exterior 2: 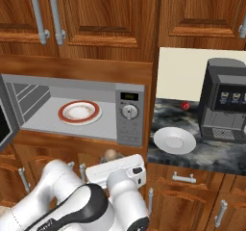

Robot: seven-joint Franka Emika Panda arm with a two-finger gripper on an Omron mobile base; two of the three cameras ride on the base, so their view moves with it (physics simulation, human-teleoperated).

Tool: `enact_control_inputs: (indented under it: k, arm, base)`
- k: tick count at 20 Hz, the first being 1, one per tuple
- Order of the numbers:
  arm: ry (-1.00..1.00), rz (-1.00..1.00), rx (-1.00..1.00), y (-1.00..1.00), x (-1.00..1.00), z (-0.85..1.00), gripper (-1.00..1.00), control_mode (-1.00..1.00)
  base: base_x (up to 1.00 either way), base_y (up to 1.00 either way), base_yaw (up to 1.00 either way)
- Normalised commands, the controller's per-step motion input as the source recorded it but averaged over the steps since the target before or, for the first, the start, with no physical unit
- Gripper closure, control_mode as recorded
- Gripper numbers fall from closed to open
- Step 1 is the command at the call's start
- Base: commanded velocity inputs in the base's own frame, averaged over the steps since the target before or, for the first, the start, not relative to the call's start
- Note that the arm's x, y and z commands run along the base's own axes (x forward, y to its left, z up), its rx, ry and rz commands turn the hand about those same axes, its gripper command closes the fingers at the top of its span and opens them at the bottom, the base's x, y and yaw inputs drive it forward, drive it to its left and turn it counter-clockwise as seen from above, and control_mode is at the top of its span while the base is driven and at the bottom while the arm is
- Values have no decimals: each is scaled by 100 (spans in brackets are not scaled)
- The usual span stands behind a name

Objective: Pick the egg from the counter and place it in the microwave.

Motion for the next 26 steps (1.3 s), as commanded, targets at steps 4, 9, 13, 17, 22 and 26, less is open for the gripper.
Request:
enact_control_inputs:
  k: [4,9,13,17,22,26]
  arm:
    - [-5,-7,0,100,33,12,100,-100]
    - [-9,-7,0,100,47,-1,100,-100]
    - [-6,-5,0,100,47,0,100,-100]
    - [-6,-3,3,100,21,-16,100,-100]
    - [-5,-10,5,100,36,-14,100,-100]
    - [-10,-16,6,100,41,-10,100,-100]
  base:
    - [0,0,0]
    - [0,0,0]
    - [0,0,0]
    - [0,0,0]
    - [0,0,0]
    - [0,0,0]
